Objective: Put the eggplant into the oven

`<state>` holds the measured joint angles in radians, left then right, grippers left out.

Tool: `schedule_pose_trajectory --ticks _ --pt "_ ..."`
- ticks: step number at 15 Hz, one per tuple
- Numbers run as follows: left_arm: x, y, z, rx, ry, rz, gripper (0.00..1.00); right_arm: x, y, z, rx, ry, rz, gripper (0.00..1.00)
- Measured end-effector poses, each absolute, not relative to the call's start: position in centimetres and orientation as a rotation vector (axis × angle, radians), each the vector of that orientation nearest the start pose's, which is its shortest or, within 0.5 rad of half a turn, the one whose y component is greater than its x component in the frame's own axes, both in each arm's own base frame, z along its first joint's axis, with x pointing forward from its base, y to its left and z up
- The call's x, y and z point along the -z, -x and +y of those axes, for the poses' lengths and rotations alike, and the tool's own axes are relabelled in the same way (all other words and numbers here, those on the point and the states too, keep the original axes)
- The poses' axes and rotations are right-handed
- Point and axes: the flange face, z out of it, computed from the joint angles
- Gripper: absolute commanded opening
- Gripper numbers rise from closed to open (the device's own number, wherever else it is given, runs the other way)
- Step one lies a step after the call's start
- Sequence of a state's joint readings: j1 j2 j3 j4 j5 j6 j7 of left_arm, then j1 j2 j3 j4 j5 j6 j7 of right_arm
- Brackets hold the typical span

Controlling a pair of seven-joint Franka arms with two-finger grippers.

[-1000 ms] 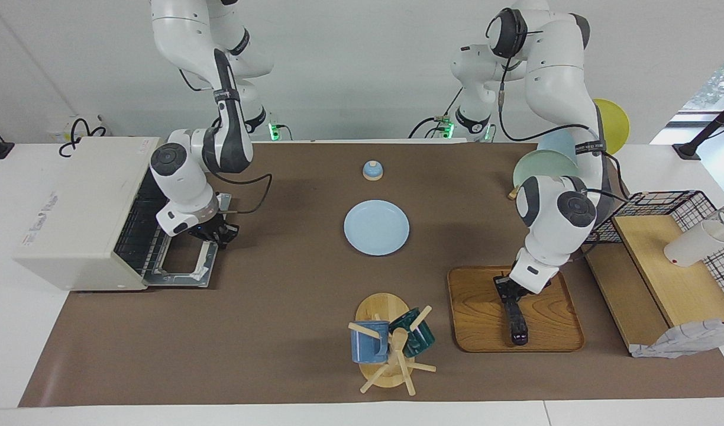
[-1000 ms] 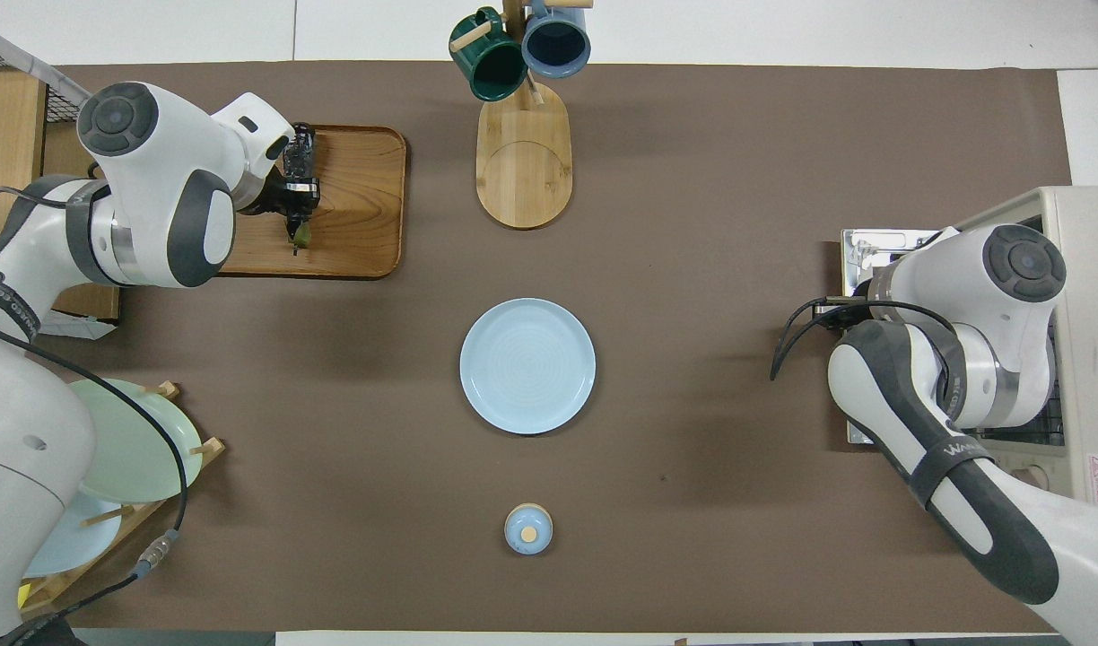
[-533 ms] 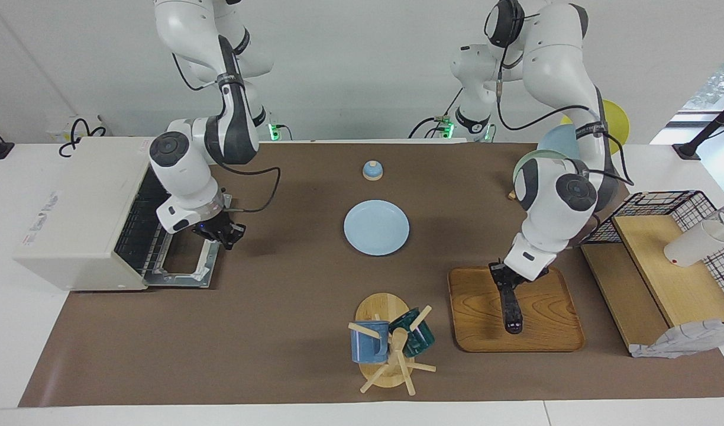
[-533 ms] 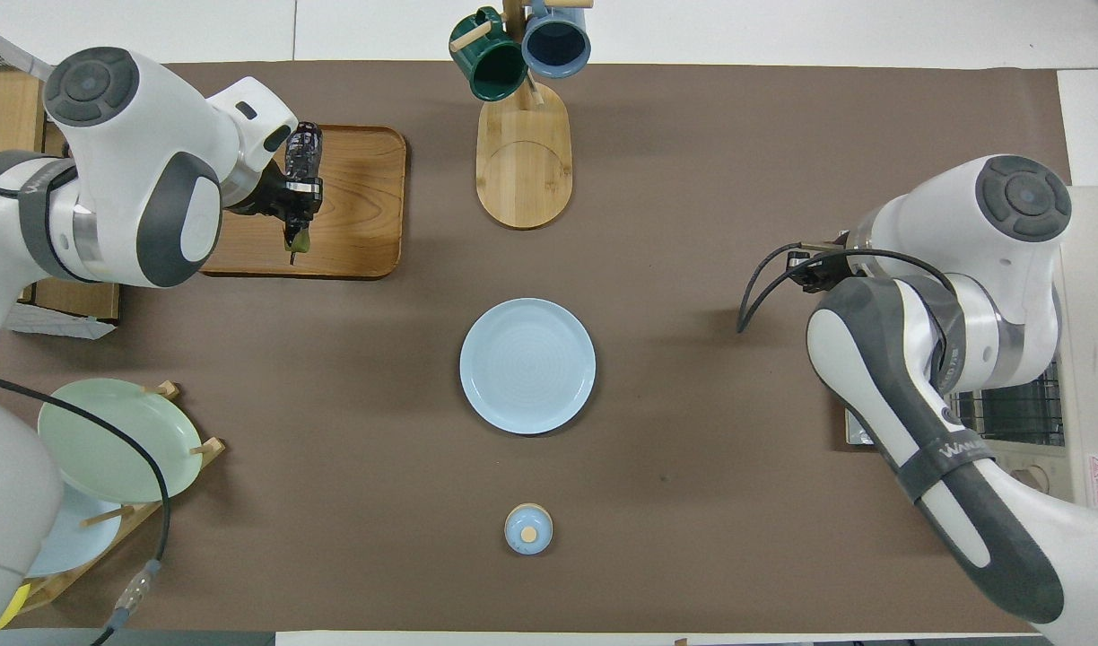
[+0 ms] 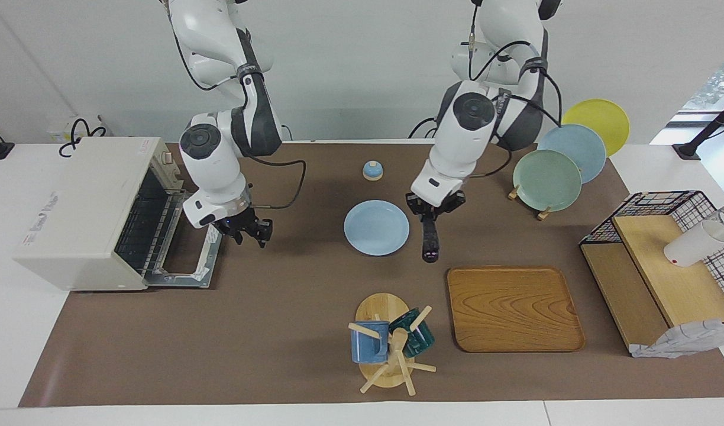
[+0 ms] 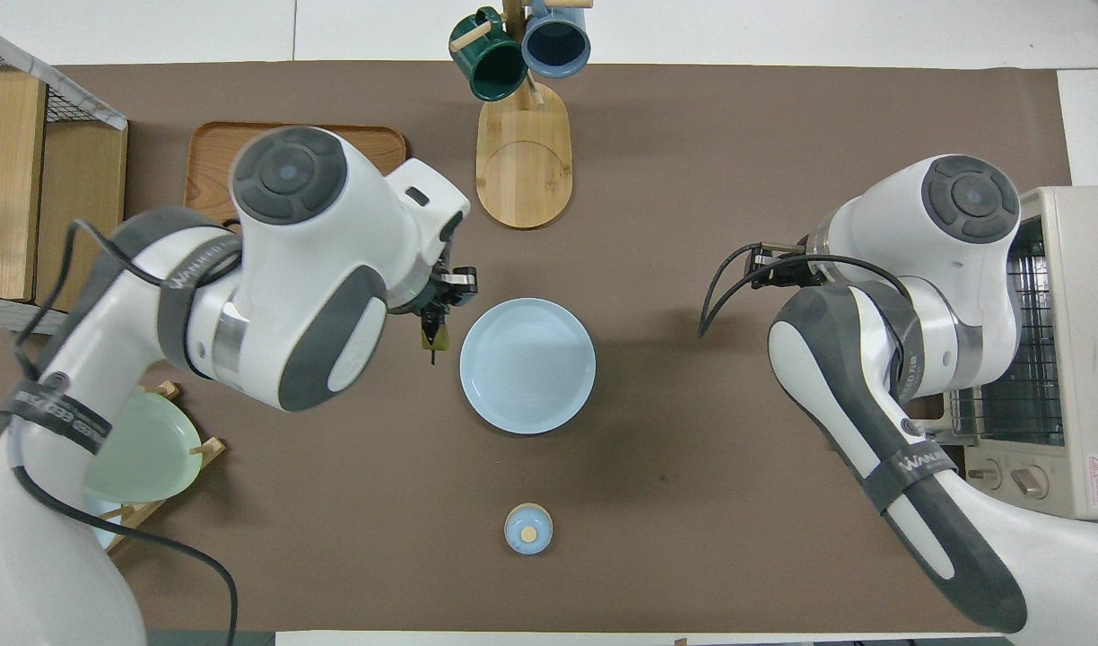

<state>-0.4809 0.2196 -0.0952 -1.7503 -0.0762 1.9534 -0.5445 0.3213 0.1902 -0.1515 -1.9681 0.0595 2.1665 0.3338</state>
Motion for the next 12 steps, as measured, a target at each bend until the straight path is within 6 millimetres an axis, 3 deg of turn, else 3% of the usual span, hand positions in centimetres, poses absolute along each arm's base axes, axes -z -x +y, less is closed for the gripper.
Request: schedule_pose_trajectory --ticks 4,9,10,11,12 --pt "-39.5 -47.2 -38.4 -0.046 3.24 -0.032 0.0 -37.9 -58.6 11.3 0.031 3.103 0.253 1.0" --pt "-34.8 -46.1 -38.5 -0.061 3.231 -0.047 0.0 -37.9 -58.6 11.5 0.032 3.105 0.233 1.0" --pt "-34.5 -46.1 -38.5 -0.063 3.23 -0.047 0.32 -37.9 -58.5 11.6 0.032 3.105 0.232 1.0" --pt "-34.3 -45.9 -38.5 -0.063 3.229 -0.044 0.99 -37.9 -58.5 11.6 0.032 3.105 0.23 1.0" --pt "-34.3 -45.8 -38.6 -0.063 3.229 -0.041 1.0 -37.9 -58.5 11.7 0.032 3.105 0.229 1.0"
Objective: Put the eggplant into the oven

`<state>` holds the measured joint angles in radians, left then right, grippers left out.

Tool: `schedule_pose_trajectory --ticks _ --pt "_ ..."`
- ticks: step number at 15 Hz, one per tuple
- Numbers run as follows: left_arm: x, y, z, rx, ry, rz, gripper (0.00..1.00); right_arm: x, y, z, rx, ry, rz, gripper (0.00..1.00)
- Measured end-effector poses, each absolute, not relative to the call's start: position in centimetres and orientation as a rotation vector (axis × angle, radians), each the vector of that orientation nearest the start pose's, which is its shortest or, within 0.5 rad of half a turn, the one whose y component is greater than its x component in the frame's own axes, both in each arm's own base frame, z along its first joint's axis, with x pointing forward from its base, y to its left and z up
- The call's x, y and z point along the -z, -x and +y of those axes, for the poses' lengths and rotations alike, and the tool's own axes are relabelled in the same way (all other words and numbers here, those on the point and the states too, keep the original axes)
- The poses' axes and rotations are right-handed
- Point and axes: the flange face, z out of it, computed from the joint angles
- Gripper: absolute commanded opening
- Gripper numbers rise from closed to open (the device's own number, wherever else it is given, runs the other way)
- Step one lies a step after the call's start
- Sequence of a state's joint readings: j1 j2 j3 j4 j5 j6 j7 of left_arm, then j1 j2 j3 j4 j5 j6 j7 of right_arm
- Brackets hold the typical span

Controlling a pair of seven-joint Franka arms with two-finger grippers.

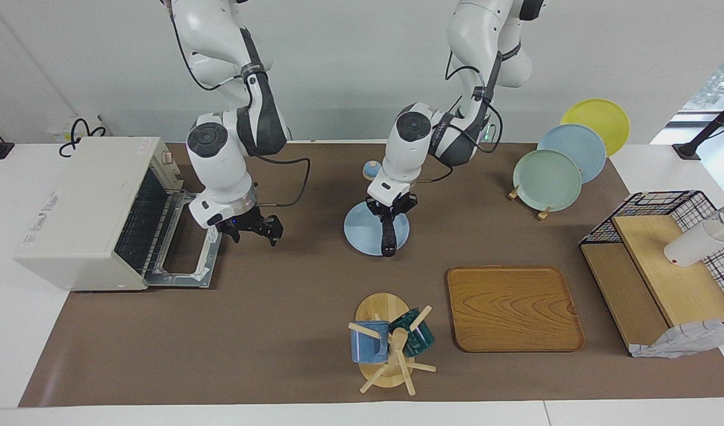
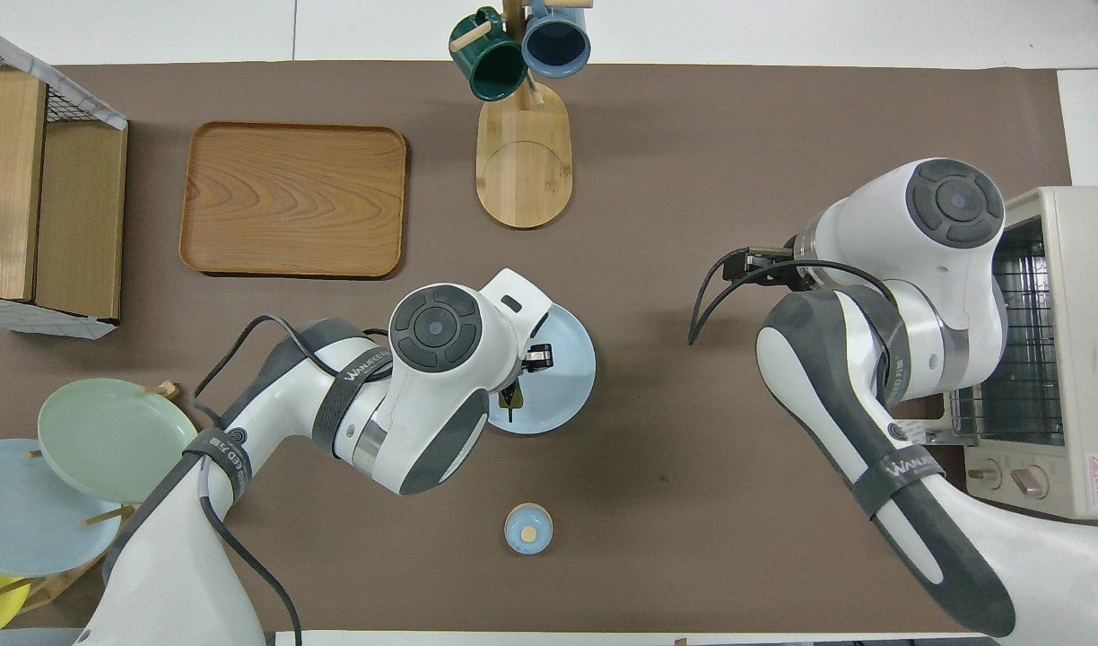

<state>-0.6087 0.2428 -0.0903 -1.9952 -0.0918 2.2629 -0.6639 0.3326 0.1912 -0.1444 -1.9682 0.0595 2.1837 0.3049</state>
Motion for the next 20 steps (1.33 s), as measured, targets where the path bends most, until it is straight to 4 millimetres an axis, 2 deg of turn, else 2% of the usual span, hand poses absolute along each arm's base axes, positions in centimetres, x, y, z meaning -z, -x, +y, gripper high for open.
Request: schedule_pose_trajectory --ticks 3,5,6,8,10,12,13,15,17,19,20 --pt "-34.8 -46.3 -38.2 -0.049 3.232 -0.056 1.0 -37.9 -58.5 11.8 0.032 3.105 0.226 1.0" --pt "-36.3 -47.7 -36.3 -0.026 3.238 -0.071 1.0 -38.0 -58.4 12.4 0.034 3.106 0.21 1.0" --pt "-37.6 -48.8 -34.6 -0.018 3.239 -0.061 1.0 -38.0 -58.3 12.9 0.035 3.107 0.194 1.0" --pt "-40.8 -51.5 -29.9 -0.01 3.238 -0.045 1.0 -38.5 -58.2 14.2 0.04 3.107 0.16 1.0" --pt "-44.0 -53.9 -24.9 0.003 3.239 -0.03 1.0 -40.5 -58.4 16.8 0.035 3.107 0.111 1.0" --pt "-46.5 -55.7 -20.3 0.019 3.24 -0.016 1.0 -43.0 -58.4 21.2 0.035 3.106 0.104 1.0" --pt "-47.6 -56.4 -18.1 0.027 3.24 -0.009 1.0 -43.7 -58.1 24.3 0.031 3.116 0.083 1.0" --pt "-49.6 -57.3 -14.0 0.041 3.239 -0.009 1.0 -44.0 -56.8 31.7 0.042 3.161 0.075 1.0" --pt "-51.8 -57.8 -11.1 0.063 3.24 -0.043 1.0 -42.6 -55.1 38.9 0.062 3.178 0.131 1.0" --pt "-54.6 -58.0 -9.0 0.078 3.241 -0.065 1.0 -39.7 -53.3 44.7 0.114 3.16 0.182 1.0" --pt "-55.9 -58.1 -7.8 0.077 3.24 -0.059 1.0 -38.3 -52.5 46.8 0.146 3.142 0.189 1.0"
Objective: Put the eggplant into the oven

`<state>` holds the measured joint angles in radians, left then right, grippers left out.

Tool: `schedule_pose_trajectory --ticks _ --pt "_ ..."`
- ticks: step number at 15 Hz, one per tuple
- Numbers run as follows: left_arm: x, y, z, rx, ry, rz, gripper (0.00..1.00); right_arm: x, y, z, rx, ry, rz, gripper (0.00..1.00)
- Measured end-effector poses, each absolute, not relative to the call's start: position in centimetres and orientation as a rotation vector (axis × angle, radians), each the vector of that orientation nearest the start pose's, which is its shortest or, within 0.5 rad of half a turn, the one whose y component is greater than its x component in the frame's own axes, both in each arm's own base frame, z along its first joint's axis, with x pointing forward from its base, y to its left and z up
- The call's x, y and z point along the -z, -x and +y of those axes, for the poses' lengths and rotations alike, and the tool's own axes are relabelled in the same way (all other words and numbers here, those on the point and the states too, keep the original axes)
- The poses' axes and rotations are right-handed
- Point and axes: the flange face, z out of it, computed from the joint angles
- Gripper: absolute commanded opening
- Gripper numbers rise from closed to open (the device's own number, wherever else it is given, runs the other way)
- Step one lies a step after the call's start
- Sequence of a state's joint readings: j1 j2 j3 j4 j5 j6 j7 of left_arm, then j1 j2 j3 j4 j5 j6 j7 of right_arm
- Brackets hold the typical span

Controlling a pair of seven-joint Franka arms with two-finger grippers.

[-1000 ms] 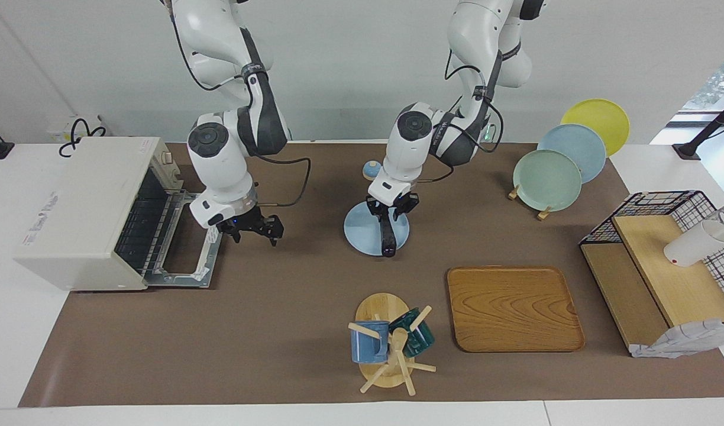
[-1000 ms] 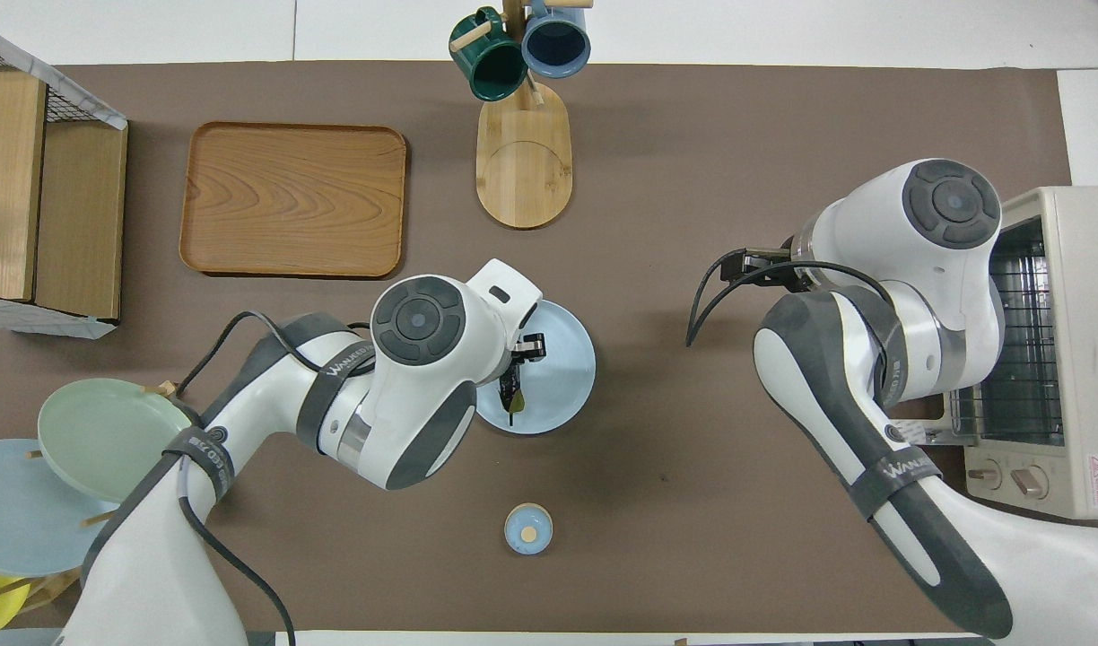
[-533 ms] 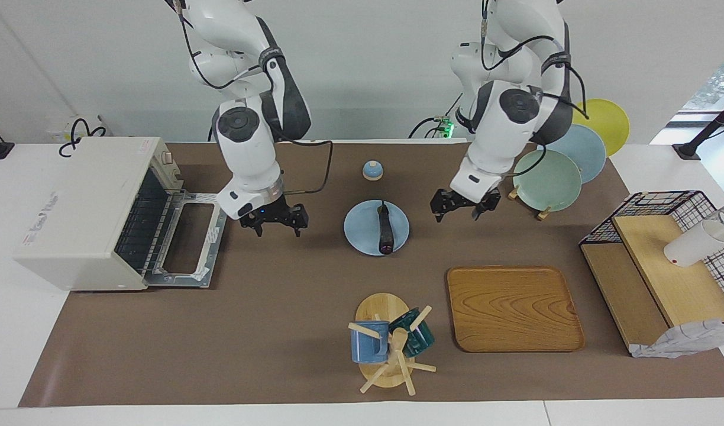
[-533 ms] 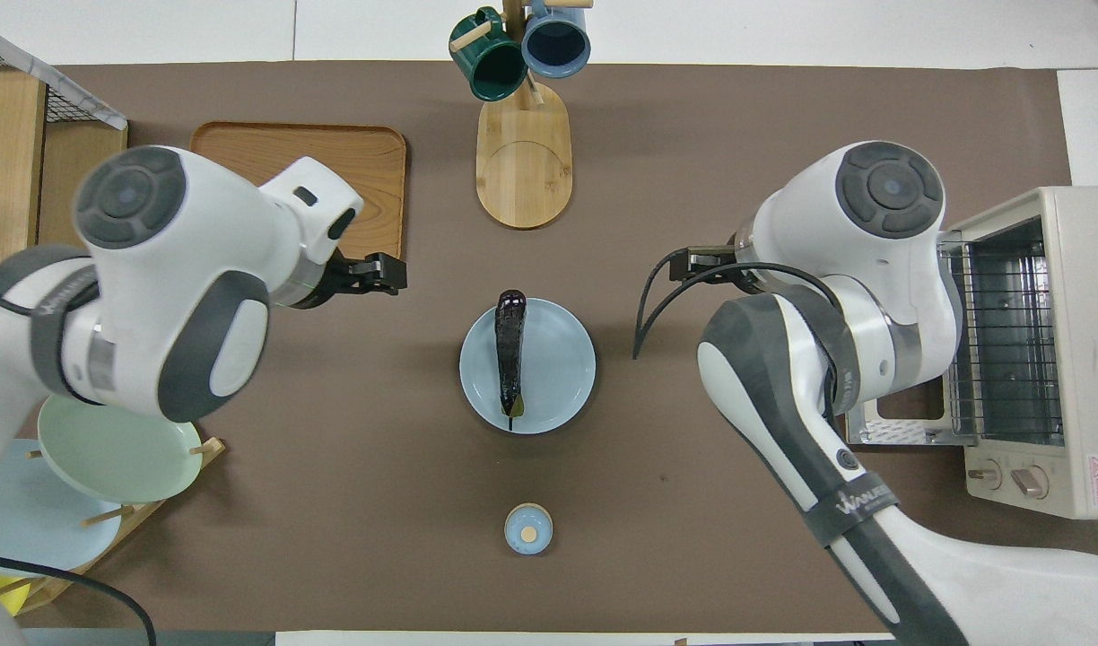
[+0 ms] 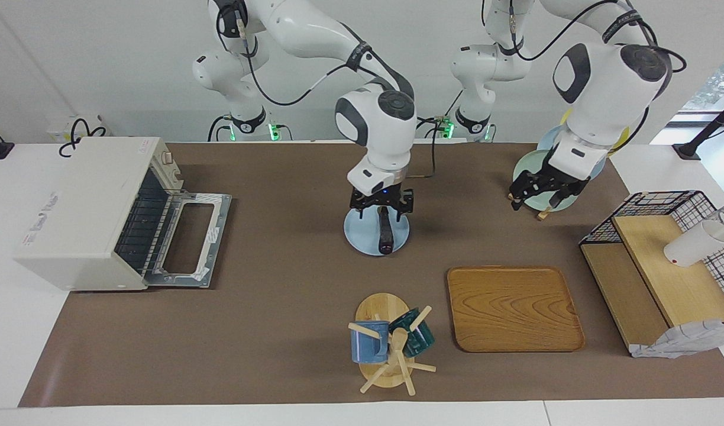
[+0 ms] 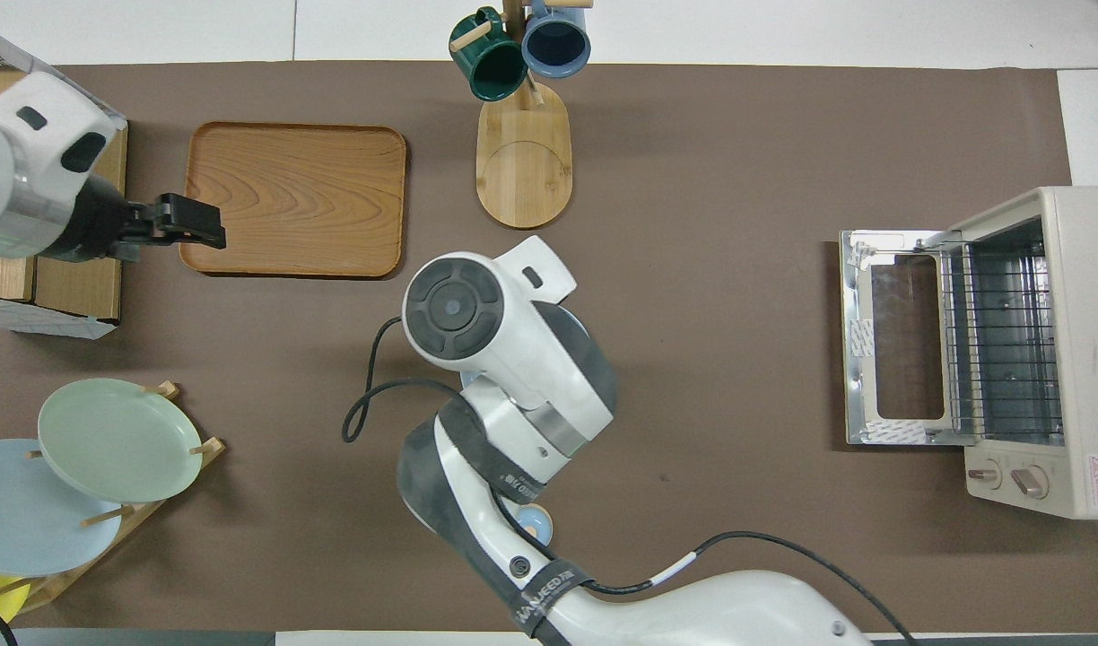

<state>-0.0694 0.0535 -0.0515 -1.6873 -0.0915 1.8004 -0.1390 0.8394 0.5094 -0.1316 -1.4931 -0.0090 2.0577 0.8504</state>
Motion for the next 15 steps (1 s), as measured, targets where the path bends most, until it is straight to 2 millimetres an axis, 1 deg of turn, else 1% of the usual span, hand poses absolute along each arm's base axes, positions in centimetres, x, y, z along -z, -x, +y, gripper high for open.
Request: schedule_pose_trajectory --ticks 1,3,4,6,8,9,10,11,13,14,15 --pt "-57.1 -58.1 -6.3 0.067 3.236 -0.043 1.0 -37.2 -51.9 48.0 0.16 3.135 0.189 1.0" --pt "-59.0 -57.8 -3.5 0.057 3.213 -0.012 1.0 -35.8 -51.7 48.5 0.17 3.131 0.182 1.0" --pt "-59.8 -57.4 -2.7 0.051 3.198 -0.006 1.0 -35.4 -51.6 48.6 0.178 3.125 0.177 1.0" --pt "-60.8 -56.2 -2.3 0.005 3.174 0.001 1.0 -34.8 -50.6 49.5 0.183 3.12 0.147 1.0" --pt "-61.4 -54.7 -2.4 -0.063 3.159 0.011 1.0 -33.8 -48.4 51.5 0.18 3.123 0.119 1.0" --pt "-61.4 -54.0 -2.4 -0.093 3.155 0.013 1.0 -32.9 -47.4 52.5 0.187 3.129 0.102 1.0" --pt "-61.3 -53.4 -2.5 -0.113 3.152 0.013 1.0 -31.9 -46.8 53.2 0.197 3.136 0.086 0.93" --pt "-61.0 -52.8 -2.4 -0.129 3.15 0.013 1.0 -31.1 -46.6 53.4 0.204 3.146 0.071 0.8" --pt "-60.4 -52.0 -2.4 -0.148 3.147 0.01 1.0 -30.1 -46.9 53.1 0.223 3.17 0.055 0.52" --pt "-60.4 -51.9 -2.3 -0.137 3.147 0.01 1.0 -30.0 -47.2 52.9 0.226 3.175 0.059 0.34" --pt "-60.7 -52.1 -2.4 -0.109 3.149 0.01 1.0 -29.9 -47.3 52.7 0.226 3.178 0.063 0.11"
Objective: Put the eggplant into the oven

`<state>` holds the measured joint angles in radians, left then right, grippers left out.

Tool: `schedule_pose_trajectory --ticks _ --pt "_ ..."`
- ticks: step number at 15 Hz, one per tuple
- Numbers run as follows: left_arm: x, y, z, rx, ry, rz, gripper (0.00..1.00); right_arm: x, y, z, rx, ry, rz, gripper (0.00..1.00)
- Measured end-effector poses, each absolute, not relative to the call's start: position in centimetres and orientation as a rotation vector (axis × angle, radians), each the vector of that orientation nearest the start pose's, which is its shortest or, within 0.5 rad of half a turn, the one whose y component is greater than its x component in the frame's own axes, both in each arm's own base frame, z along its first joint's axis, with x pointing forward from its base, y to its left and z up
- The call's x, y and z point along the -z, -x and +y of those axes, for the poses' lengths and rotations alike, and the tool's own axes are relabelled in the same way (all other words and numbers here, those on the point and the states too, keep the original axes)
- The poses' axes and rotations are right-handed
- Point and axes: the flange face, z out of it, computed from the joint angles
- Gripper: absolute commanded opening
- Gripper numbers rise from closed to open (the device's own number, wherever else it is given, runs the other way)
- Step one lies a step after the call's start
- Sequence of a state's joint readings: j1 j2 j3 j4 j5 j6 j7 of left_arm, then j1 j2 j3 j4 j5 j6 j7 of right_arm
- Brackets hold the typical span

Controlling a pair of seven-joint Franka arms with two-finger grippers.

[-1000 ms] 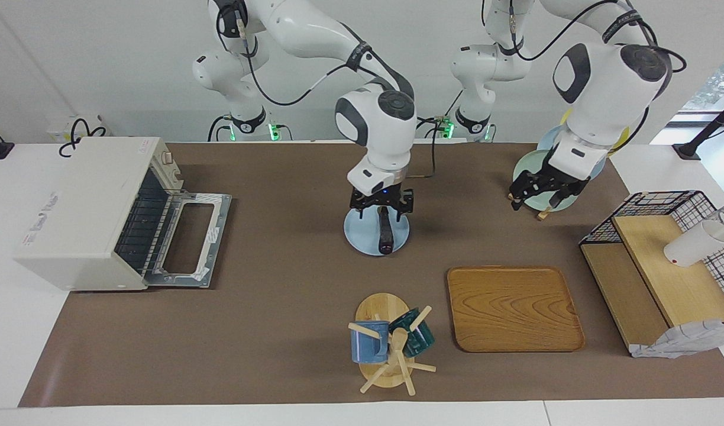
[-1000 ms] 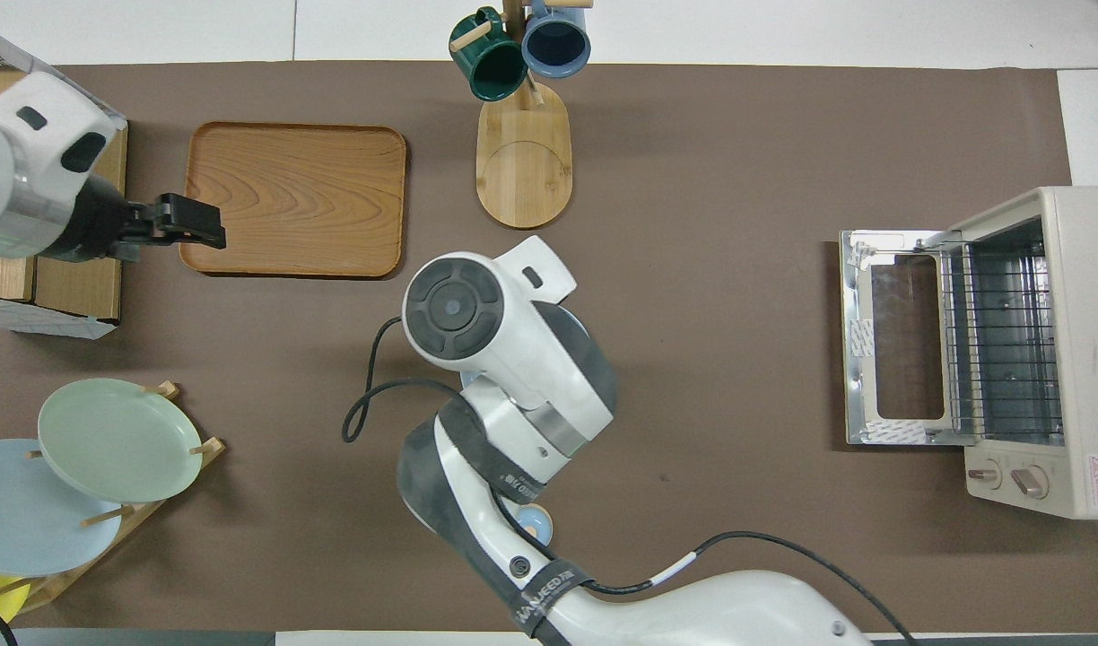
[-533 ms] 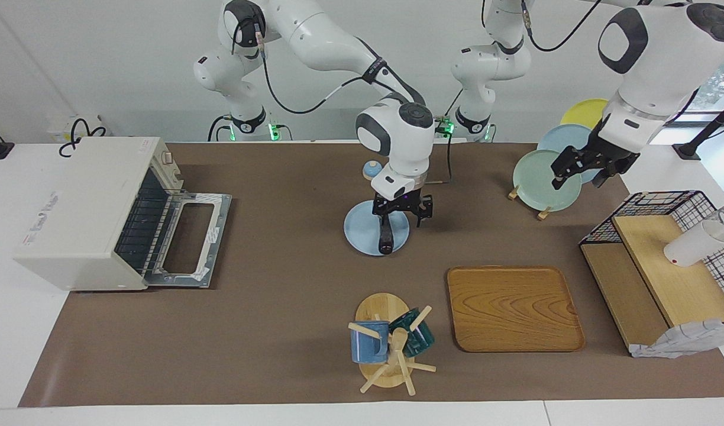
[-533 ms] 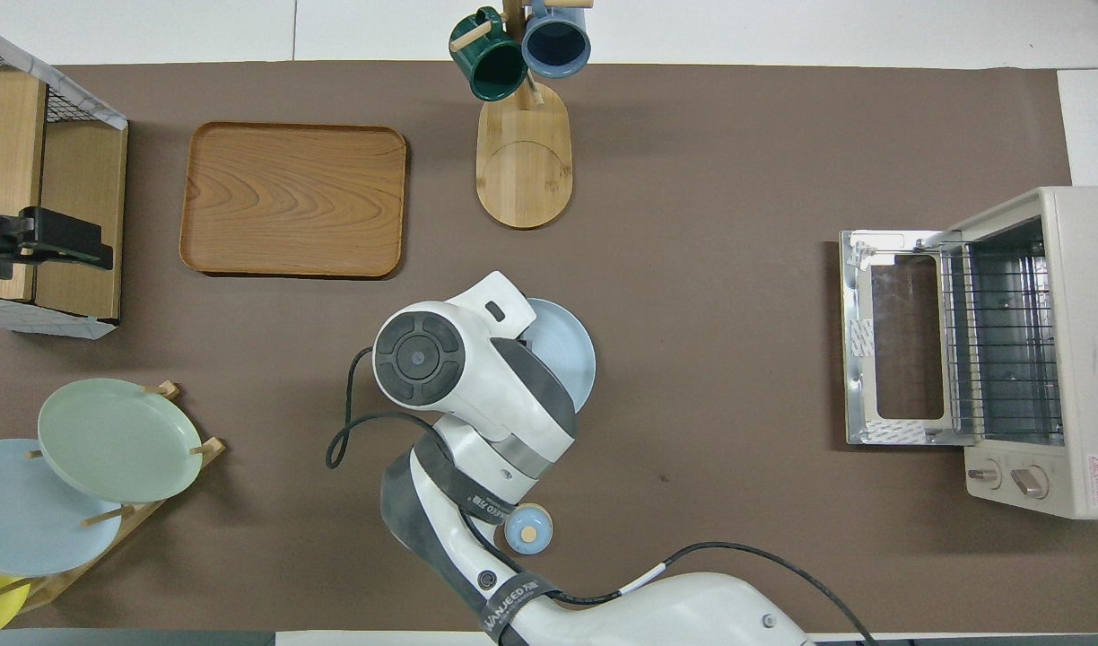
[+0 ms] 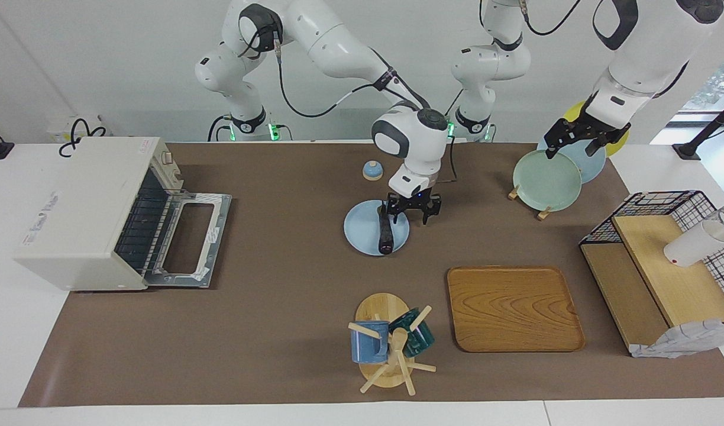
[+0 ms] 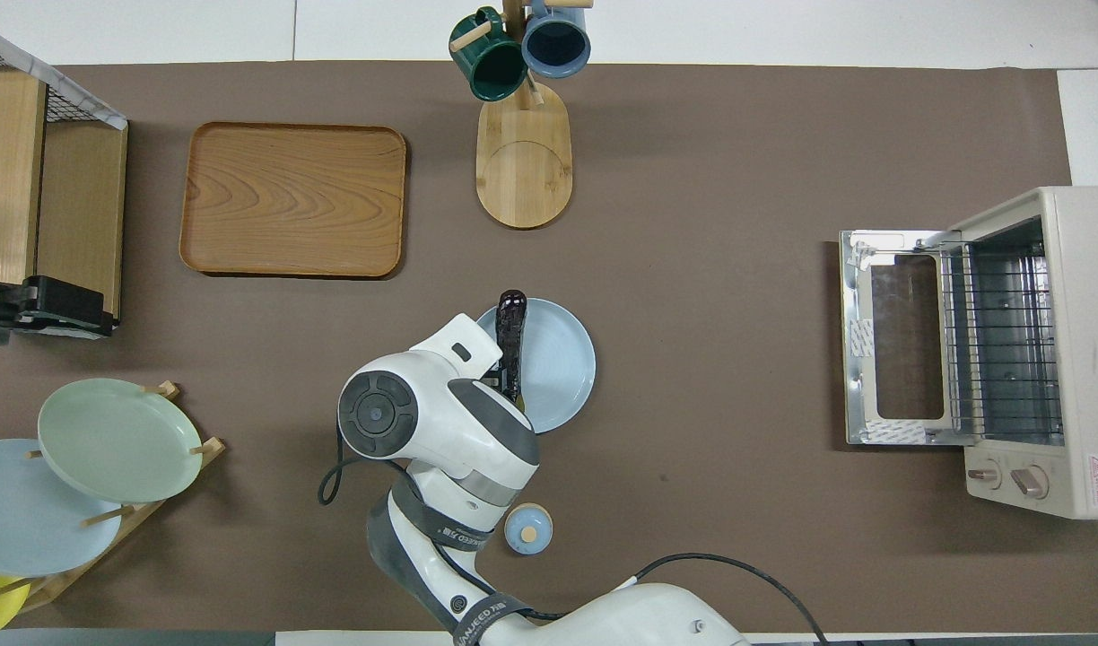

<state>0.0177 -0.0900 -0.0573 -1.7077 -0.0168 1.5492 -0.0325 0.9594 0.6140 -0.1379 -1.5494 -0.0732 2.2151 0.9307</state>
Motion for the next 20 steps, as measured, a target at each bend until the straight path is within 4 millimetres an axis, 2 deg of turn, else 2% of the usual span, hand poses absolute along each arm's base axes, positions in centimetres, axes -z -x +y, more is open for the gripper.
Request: schedule_pose_trajectory --ticks 1,6,9,11,13,17,18,20 --pt "-61.0 -52.4 -2.4 -0.074 3.151 0.011 1.0 -29.7 -47.3 52.5 0.223 3.182 0.064 0.0" --pt "-63.1 -54.2 -3.3 0.085 3.156 0.037 1.0 -29.4 -47.1 52.2 0.218 3.214 0.032 0.0" --pt "-62.4 -54.9 -4.2 0.094 3.157 0.062 1.0 -31.2 -47.7 51.0 0.198 3.307 -0.133 0.0" --pt "-62.0 -55.0 -4.6 0.08 3.157 0.073 1.0 -33.1 -49.3 49.1 0.176 3.35 -0.283 0.0" --pt "-62.0 -55.0 -4.7 0.074 3.157 0.076 1.0 -35.3 -51.4 46.2 0.144 3.37 -0.306 0.0" --pt "-61.5 -54.3 -4.7 -0.019 3.155 0.076 1.0 -39.9 -54.8 38.7 0.049 3.415 -0.143 0.0" --pt "-61.3 -54.0 -4.6 -0.064 3.152 0.076 1.0 -40.6 -55.6 35.9 0.016 3.42 -0.117 0.0" --pt "-61.3 -53.4 -4.6 -0.122 3.148 0.076 1.0 -41.7 -57.5 28.0 -0.07 3.412 -0.161 0.0"
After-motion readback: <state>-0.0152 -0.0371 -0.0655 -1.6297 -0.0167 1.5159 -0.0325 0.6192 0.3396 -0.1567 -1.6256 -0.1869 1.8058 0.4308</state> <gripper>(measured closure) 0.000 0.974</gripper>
